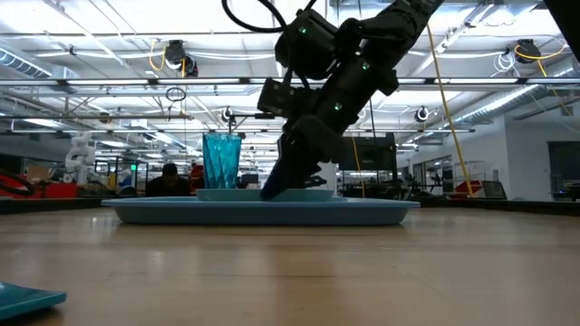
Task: Pick and place plate/cup/fork/spoon on tray
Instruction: Put the violet fork on the blue serving tray to the left of the light green plate, then put the blue spoon on the blue serving tray to the left of the violet fork
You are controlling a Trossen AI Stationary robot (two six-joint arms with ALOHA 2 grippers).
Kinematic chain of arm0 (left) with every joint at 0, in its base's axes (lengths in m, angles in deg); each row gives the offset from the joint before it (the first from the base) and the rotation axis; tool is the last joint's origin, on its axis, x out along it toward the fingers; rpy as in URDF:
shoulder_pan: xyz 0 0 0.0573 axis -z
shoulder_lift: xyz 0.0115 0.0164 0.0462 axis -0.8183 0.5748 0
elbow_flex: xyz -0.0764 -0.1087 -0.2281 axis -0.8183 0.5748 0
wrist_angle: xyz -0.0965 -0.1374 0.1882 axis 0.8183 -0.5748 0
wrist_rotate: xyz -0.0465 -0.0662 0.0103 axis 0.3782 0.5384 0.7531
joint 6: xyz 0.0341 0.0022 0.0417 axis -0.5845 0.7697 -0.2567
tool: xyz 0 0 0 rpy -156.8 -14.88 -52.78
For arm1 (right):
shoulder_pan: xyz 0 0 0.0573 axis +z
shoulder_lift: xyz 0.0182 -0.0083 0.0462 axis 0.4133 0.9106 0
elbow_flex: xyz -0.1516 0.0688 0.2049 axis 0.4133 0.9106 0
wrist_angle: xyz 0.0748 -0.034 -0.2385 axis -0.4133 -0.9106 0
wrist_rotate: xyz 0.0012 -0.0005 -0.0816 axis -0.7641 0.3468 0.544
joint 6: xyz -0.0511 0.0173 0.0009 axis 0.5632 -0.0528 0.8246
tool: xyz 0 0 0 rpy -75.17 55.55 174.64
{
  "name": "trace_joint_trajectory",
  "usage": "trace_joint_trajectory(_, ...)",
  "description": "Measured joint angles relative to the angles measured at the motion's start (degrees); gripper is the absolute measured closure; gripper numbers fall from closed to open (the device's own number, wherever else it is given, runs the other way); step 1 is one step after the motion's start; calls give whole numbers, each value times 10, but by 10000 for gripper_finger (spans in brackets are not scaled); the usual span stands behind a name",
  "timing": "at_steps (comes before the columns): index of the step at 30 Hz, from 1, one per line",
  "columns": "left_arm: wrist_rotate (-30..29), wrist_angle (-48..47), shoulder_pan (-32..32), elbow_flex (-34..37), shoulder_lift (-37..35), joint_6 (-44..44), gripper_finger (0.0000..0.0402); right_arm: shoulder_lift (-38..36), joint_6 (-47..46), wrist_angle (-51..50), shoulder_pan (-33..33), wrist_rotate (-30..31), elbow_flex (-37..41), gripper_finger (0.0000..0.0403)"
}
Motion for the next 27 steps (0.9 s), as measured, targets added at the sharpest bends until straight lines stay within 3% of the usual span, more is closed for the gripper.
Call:
trace_joint_trajectory(13, 0, 7, 0, 0, 0, -18, 268, 9, 1, 14, -5, 35, 24, 402)
trace_joint_trajectory(27, 4, 16, 0, 0, 0, -26, 268, -17, 3, 1, -6, 30, 26, 403)
